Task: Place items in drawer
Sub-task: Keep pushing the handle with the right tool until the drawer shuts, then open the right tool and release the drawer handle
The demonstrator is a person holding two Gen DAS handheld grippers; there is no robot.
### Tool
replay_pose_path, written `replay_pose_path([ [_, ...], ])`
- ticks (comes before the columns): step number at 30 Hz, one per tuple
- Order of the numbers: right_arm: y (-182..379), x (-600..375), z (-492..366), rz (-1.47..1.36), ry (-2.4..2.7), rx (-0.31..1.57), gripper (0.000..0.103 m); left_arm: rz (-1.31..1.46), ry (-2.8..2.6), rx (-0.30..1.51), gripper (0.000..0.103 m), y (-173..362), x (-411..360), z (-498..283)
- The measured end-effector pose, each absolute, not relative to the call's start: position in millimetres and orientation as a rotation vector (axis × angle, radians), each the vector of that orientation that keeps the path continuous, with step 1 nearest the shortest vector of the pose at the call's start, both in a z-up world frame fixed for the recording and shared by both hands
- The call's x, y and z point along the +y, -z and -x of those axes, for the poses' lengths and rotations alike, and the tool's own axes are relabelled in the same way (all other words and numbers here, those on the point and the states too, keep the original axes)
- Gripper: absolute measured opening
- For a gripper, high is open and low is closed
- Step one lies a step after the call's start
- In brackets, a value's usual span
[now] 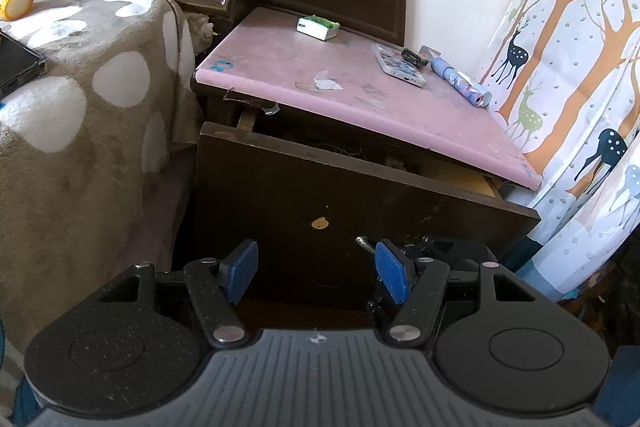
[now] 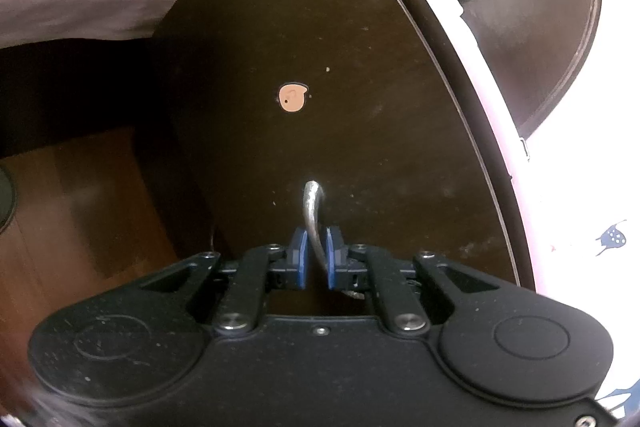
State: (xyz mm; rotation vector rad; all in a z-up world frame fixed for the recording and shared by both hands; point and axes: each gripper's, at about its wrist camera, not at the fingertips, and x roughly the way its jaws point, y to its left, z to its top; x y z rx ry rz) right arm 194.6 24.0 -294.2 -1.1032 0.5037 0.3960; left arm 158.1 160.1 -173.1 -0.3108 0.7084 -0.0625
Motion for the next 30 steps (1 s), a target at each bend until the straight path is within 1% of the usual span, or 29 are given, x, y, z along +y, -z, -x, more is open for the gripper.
replay_pose_path([
  [7, 292.4, 19.6, -182.5, 1.085, -0.393, 0.517, 0.001, 0.307, 0.056, 0.711, 0.064, 173.7, 159.7, -158.0],
  [9, 292.3, 18.2, -180.2, 1.054, -0.343, 0.538, 0.006, 0.309, 0.052, 0.712, 0.064, 174.0, 160.8, -158.1],
  [11, 297.2, 17.5, -172.9, 1.052, -0.305, 0.526, 0.007, 0.314, 0.050, 0.710, 0.064, 173.6, 162.6, -158.7],
  [24, 304.5, 12.6, -147.9, 1.070, -0.289, 0.500, 0.006, 0.311, 0.053, 0.718, 0.064, 174.7, 161.9, -159.8],
  [28, 305.1, 16.8, -153.2, 1.069, -0.284, 0.511, 0.005, 0.313, 0.051, 0.722, 0.064, 175.8, 162.7, -160.4],
  [30, 313.2, 17.4, -156.6, 1.081, -0.258, 0.485, 0.006, 0.316, 0.049, 0.724, 0.064, 176.4, 163.8, -159.7],
])
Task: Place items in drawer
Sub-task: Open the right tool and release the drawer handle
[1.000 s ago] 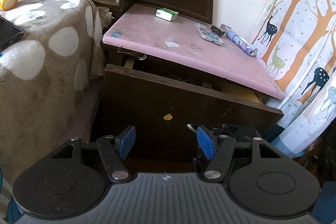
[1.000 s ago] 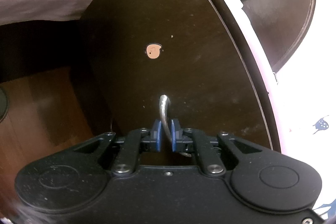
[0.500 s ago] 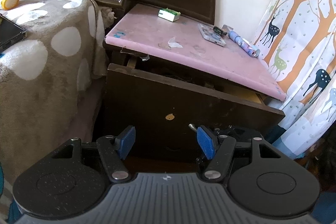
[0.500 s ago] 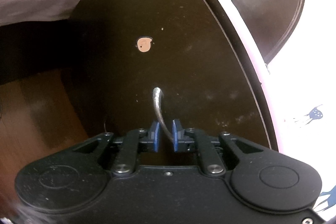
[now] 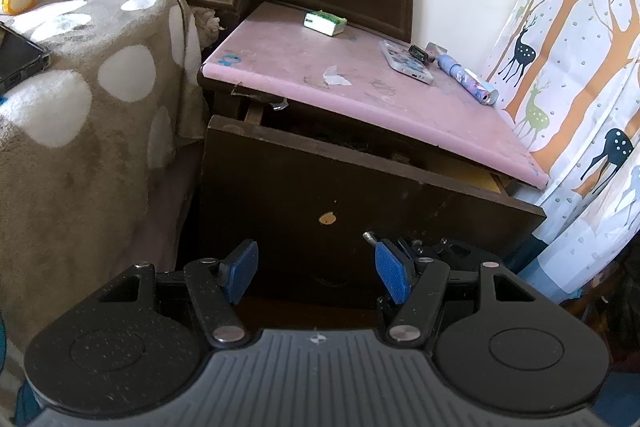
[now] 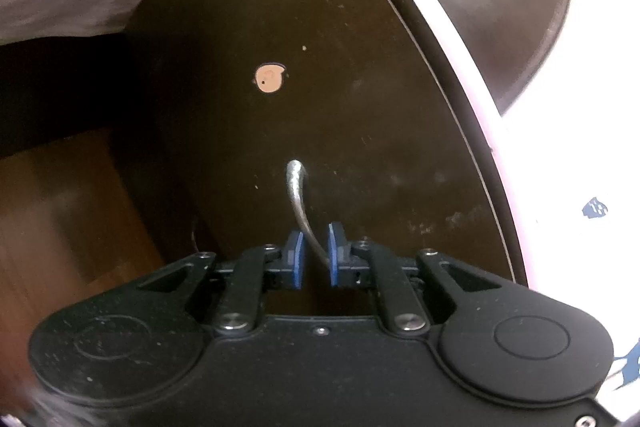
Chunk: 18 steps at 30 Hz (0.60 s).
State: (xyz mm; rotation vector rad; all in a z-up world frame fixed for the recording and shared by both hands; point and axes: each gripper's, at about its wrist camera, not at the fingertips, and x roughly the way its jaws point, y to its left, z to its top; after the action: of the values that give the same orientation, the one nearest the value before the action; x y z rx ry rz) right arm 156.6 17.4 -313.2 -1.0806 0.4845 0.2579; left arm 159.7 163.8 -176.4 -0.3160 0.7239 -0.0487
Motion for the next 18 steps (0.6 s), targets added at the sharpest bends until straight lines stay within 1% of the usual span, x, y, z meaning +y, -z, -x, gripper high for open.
replay_pose_path([
  [1, 316.4, 18.7, -160.7, 1.086, -0.249, 0.478, 0.007, 0.318, 0.049, 0.723, 0.064, 176.0, 164.4, -159.2],
  [5, 309.3, 25.8, -190.7, 1.050, -0.245, 0.569, 0.007, 0.324, 0.051, 0.717, 0.064, 174.7, 166.2, -159.2],
  [6, 308.6, 25.5, -195.8, 1.044, -0.238, 0.583, 0.010, 0.325, 0.052, 0.716, 0.064, 174.5, 166.4, -159.7],
  [7, 309.0, 25.3, -199.5, 1.046, -0.231, 0.591, 0.010, 0.325, 0.052, 0.716, 0.064, 174.3, 166.7, -160.6],
  [11, 321.9, 25.6, -205.7, 1.063, -0.226, 0.580, 0.010, 0.324, 0.059, 0.711, 0.064, 173.1, 166.4, -163.5],
  [18, 323.0, 14.1, -210.2, 1.095, -0.259, 0.545, 0.011, 0.313, 0.063, 0.724, 0.064, 175.9, 163.5, -164.8],
])
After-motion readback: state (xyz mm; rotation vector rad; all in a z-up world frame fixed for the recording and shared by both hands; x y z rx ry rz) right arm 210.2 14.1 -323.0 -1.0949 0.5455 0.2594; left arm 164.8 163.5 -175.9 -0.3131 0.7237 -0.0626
